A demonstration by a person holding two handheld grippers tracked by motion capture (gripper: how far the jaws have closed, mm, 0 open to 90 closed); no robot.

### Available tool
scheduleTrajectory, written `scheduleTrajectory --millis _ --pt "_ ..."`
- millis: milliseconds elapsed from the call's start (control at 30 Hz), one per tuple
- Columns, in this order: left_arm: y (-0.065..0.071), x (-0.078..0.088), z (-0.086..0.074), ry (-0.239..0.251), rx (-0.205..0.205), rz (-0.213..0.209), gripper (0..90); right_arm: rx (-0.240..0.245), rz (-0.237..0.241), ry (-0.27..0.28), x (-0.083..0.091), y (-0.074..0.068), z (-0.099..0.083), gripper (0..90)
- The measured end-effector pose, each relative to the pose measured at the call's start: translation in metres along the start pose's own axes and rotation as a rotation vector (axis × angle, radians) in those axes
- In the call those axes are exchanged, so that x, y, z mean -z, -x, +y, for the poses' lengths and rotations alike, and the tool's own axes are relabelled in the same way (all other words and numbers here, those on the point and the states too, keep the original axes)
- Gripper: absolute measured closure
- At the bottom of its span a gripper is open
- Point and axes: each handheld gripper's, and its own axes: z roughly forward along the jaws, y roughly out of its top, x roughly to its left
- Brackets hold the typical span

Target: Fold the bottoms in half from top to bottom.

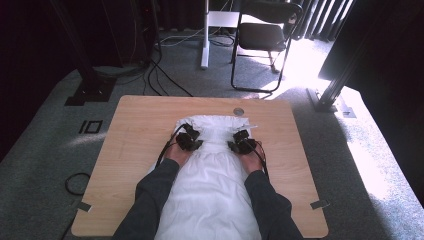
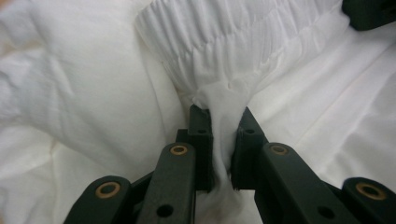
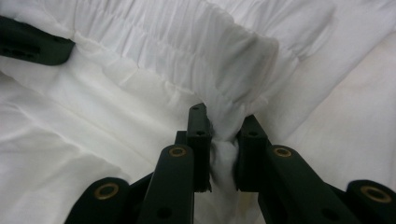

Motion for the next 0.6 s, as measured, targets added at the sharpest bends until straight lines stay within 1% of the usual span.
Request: scheduleTrajectory --millis 67,100,133,167,200,233,267,300,367,400,433,467,500,533,567,600 --pt "-0.001 0.013 0.004 0.044 0.010 -0.010 83.1 0.006 0.008 0.032 0.009 0.000 0.003 79.7" --pt "-0.001 0.024 0.008 0.082 0.014 -0.018 83.4 0.018 0.011 0.051 0.015 -0.001 0.006 79.7" --pt "0.000 0.031 0.010 0.101 0.012 -0.022 83.6 0.039 0.008 0.076 0.023 -0.002 0.010 79.7" --pt "0.001 0.044 0.015 0.140 0.017 -0.026 83.8 0.052 0.006 0.092 0.029 -0.003 0.013 79.8" --pt "0.002 0.052 0.017 0.160 0.010 -0.028 84.0 0.072 0.007 0.123 0.041 -0.005 0.018 79.8" --pt "0.003 0.064 0.021 0.189 0.006 -0.033 84.1 0.082 0.008 0.146 0.049 -0.006 0.021 79.8" --pt "0.004 0.075 0.024 0.224 0.002 -0.037 84.2 0.091 0.013 0.180 0.061 -0.008 0.025 79.8" --pt "0.006 0.087 0.026 0.256 0.002 -0.048 84.5 0.100 0.019 0.214 0.073 -0.009 0.029 79.8" --pt "0.011 0.111 0.030 0.310 -0.014 -0.063 84.7 0.128 0.028 0.277 0.097 -0.013 0.036 79.9" --pt "0.014 0.122 0.031 0.341 -0.016 -0.075 84.6 0.142 0.035 0.306 0.109 -0.016 0.039 79.9" --pt "0.014 0.122 0.031 0.341 -0.016 -0.075 84.6 0.158 0.039 0.335 0.121 -0.019 0.041 79.9" --pt "0.021 0.147 0.029 0.387 -0.036 -0.087 84.6 0.179 0.048 0.360 0.135 -0.024 0.043 79.8" --pt "0.023 0.154 0.028 0.403 -0.040 -0.094 84.6 0.196 0.059 0.378 0.145 -0.027 0.043 79.8" --pt "0.023 0.154 0.028 0.403 -0.040 -0.094 84.5 0.210 0.065 0.390 0.152 -0.030 0.043 79.8" --pt "0.030 0.173 0.020 0.430 -0.046 -0.115 84.5 0.230 0.077 0.404 0.163 -0.036 0.040 79.8" --pt "0.032 0.177 0.016 0.437 -0.047 -0.122 84.4 0.244 0.089 0.410 0.170 -0.041 0.036 79.8"
